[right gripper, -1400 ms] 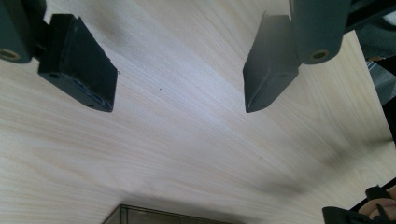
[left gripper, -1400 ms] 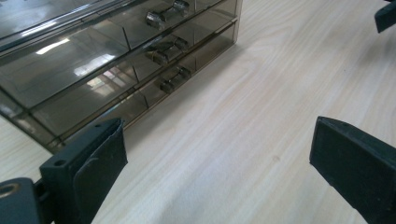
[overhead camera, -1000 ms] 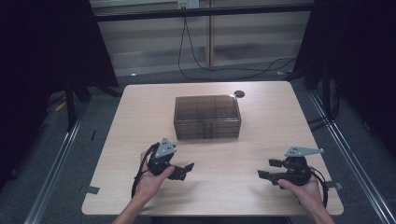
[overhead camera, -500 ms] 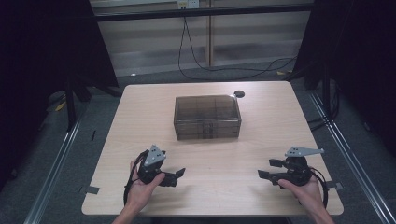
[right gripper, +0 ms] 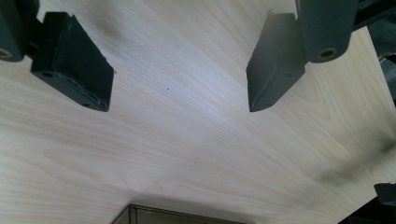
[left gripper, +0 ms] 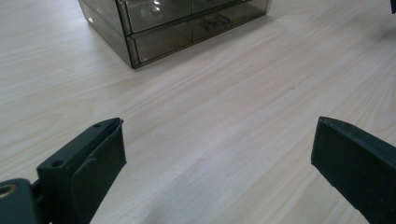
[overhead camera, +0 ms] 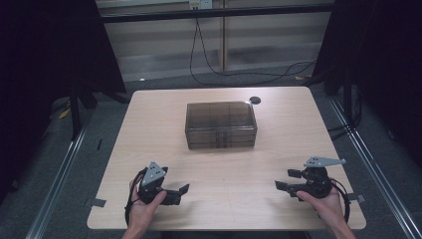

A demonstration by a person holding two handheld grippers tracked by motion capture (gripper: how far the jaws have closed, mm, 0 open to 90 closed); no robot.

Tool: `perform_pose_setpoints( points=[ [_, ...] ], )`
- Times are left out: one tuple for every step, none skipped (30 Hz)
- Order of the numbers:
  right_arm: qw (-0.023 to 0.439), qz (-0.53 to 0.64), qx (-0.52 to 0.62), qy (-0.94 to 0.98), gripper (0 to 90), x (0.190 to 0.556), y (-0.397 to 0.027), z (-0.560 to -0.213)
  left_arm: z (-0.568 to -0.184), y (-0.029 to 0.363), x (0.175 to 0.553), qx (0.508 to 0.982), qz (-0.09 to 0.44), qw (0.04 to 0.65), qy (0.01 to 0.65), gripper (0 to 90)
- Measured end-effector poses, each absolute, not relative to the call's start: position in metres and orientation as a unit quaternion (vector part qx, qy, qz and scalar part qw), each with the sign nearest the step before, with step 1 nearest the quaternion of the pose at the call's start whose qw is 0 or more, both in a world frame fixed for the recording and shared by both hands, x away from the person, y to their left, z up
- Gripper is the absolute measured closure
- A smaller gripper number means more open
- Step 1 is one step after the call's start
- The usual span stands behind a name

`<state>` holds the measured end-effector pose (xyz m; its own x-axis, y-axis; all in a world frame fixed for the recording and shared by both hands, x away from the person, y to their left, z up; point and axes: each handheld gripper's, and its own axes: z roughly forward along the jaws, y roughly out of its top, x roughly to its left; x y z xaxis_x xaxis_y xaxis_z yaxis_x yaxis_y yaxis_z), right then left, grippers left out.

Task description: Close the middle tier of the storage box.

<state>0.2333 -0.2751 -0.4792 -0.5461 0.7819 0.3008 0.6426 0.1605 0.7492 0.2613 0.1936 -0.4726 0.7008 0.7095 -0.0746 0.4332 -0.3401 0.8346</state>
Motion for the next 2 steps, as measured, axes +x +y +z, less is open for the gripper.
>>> perform_pose_setpoints(
  points=[
    [0.079, 0.448, 0.469, 0.757, 23.1, 0.2332, -0.2754, -0.4789, -0.4720, 0.1937, 0.2599, 0.802, 0.153, 0.455, 0.356, 3.1],
    [0.080, 0.448, 0.471, 0.756, 23.0, 0.2329, -0.2755, -0.4787, -0.4716, 0.1938, 0.2590, 0.801, 0.154, 0.457, 0.354, 3.0]
  ],
)
